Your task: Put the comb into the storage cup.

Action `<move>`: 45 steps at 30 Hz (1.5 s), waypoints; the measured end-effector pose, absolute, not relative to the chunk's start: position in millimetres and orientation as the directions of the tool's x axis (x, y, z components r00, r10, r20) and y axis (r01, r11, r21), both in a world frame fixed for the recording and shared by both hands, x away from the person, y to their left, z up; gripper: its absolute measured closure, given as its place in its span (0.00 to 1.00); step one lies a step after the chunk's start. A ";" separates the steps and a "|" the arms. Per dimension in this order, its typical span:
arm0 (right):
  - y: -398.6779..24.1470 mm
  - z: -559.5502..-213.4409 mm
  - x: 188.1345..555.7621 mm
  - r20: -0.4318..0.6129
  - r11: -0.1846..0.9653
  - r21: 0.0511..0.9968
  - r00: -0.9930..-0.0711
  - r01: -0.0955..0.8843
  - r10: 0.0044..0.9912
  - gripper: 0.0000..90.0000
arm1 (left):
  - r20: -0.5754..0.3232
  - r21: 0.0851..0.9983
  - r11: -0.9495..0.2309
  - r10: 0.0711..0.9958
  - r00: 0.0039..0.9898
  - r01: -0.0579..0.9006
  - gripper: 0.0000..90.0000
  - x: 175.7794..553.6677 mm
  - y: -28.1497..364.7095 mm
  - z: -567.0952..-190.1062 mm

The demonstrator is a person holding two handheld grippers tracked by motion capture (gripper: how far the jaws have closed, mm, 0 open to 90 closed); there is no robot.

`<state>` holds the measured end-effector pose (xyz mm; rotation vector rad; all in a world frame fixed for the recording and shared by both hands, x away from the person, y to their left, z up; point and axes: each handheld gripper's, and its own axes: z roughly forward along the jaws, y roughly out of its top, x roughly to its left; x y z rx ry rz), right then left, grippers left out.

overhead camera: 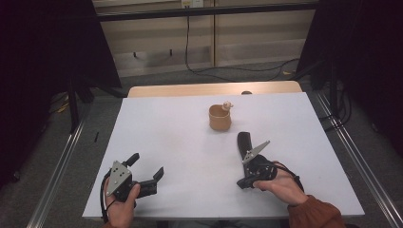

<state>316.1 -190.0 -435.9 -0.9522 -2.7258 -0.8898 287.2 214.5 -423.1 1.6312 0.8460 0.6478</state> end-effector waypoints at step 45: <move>-216.4 -432.8 299.6 0.230 0.631 0.470 -0.776 0.618 0.588 1.00 | -0.025 0.975 -0.111 0.805 0.593 0.191 0.03 287.7 214.7 -423.2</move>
